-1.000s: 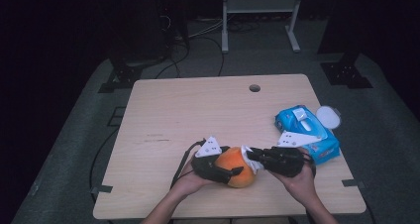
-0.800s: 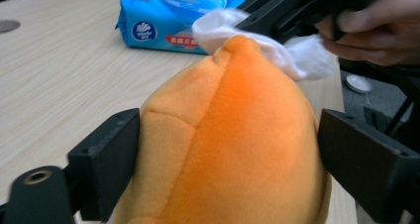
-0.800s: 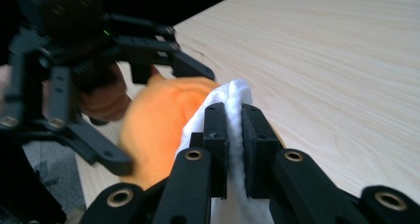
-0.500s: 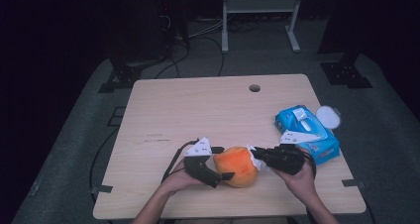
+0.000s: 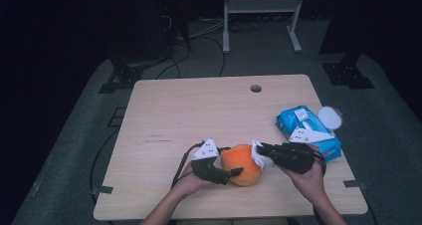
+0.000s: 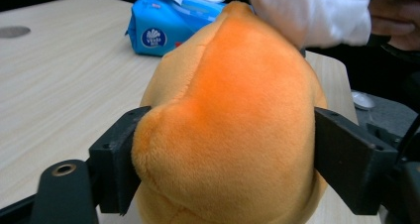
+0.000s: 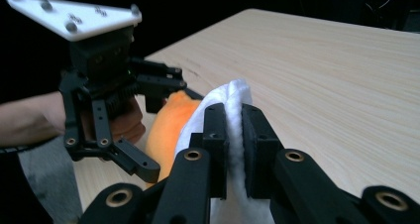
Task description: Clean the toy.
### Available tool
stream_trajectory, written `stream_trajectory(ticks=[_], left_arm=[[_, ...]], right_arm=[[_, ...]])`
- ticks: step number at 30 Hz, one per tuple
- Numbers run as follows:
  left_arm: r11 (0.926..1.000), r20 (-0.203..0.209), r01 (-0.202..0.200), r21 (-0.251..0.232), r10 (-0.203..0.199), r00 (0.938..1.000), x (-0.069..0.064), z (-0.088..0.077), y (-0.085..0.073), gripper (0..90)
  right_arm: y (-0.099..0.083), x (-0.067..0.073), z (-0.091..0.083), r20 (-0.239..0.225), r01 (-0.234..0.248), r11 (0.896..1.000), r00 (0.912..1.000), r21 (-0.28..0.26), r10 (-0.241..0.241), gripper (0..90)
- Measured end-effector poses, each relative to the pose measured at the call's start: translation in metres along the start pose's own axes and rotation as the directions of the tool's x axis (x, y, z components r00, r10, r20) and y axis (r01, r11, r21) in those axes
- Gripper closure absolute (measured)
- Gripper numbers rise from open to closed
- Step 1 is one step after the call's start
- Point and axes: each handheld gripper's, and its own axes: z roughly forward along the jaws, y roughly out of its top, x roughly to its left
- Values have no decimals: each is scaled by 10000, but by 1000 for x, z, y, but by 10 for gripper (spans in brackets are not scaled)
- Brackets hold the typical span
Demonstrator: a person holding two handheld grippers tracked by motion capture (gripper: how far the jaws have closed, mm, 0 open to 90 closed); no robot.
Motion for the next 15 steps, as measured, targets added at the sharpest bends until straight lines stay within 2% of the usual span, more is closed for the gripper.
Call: stream_trajectory(ticks=[2,3,5,7,10,12,14,15], left_arm=[[9993,-84,-326,-164,325,9994,-3,0,0,141],[9992,-90,-331,-206,329,9994,-2,0,0,106],[9995,-19,-116,-293,115,9999,0,1,-2,80],[9998,106,131,-122,-130,9999,3,5,-6,49],[9997,186,220,-58,-219,9996,2,12,-11,32],[9999,86,104,19,-104,9999,-2,16,-11,41],[9999,-19,12,159,-12,10000,-6,11,-5,153],[9998,21,-75,165,74,10000,-7,9,-1,180]], right_arm=[[-3,1,6,154,230,9992,9996,328,-235,808],[-6,-1,9,103,95,9992,9999,393,-99,808],[-10,-7,9,0,-191,9993,9998,332,191,808],[-10,-10,7,74,-240,9992,9997,331,237,807],[-13,-15,7,-77,-449,9985,9989,307,452,805],[-13,-16,8,-39,-501,9983,9987,301,503,803],[-12,-15,7,36,-458,9986,9989,265,458,803],[-10,-15,7,3,-511,9986,9987,167,511,803]])
